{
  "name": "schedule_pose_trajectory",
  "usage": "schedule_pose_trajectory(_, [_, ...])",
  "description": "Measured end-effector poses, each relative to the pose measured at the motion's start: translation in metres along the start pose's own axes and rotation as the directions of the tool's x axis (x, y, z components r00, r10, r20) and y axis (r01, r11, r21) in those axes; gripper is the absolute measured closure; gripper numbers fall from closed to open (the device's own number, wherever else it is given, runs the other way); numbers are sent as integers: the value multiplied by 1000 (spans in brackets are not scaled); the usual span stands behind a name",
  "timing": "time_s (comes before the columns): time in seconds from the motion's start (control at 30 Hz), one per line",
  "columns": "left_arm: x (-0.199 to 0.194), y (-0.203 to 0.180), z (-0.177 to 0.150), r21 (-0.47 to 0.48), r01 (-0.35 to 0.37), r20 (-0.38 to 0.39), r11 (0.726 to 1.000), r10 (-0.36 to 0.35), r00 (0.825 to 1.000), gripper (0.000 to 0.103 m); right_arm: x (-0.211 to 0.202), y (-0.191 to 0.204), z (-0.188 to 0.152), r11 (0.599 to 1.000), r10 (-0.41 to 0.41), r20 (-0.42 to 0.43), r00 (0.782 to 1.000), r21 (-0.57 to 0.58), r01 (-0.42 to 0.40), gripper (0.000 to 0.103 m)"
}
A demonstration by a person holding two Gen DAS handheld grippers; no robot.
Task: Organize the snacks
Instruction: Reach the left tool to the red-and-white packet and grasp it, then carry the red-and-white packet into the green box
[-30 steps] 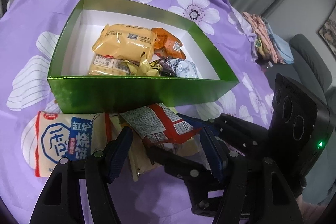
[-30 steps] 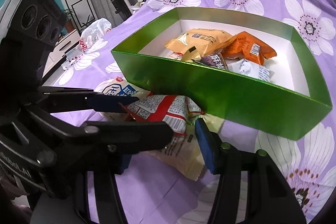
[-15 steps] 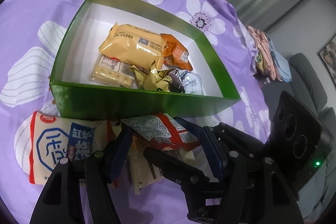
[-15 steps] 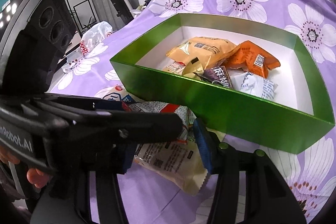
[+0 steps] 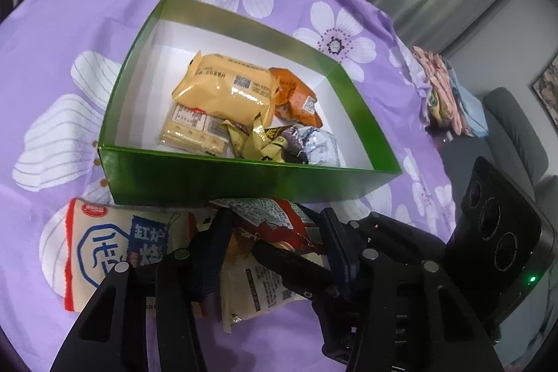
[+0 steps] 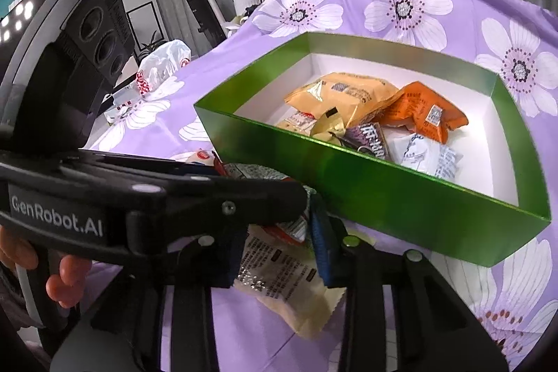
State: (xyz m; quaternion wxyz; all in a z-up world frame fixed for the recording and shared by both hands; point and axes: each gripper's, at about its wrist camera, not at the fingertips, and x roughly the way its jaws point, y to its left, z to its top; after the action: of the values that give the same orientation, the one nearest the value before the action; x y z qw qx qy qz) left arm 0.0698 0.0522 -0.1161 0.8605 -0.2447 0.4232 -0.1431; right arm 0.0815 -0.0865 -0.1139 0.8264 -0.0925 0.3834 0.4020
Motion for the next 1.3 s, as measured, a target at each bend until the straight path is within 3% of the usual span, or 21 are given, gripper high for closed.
schedule_pose_trajectory(0.4, [-41, -34, -6, 70, -11, 68, 998, 6, 998, 51, -38, 15, 5, 1000, 8, 69, 998, 1, -8, 70])
schedule_pose_trajectory(0.7, [-62, -61, 7, 142, -17, 125, 990, -1, 992, 51, -72, 24, 17, 1000, -11, 151, 988, -24, 15, 70])
schedule_pose_trajectory(1.07, [-51, -78, 49, 197, -23, 143, 980, -5, 990, 51, -79, 6, 41, 998, -44, 203, 978, -26, 50, 70])
schedule_pose_trajectory(1.3, [-26, -74, 82, 195, -5, 113, 981, -17, 993, 51, -67, -21, 66, 998, -58, 203, 977, -2, 60, 70])
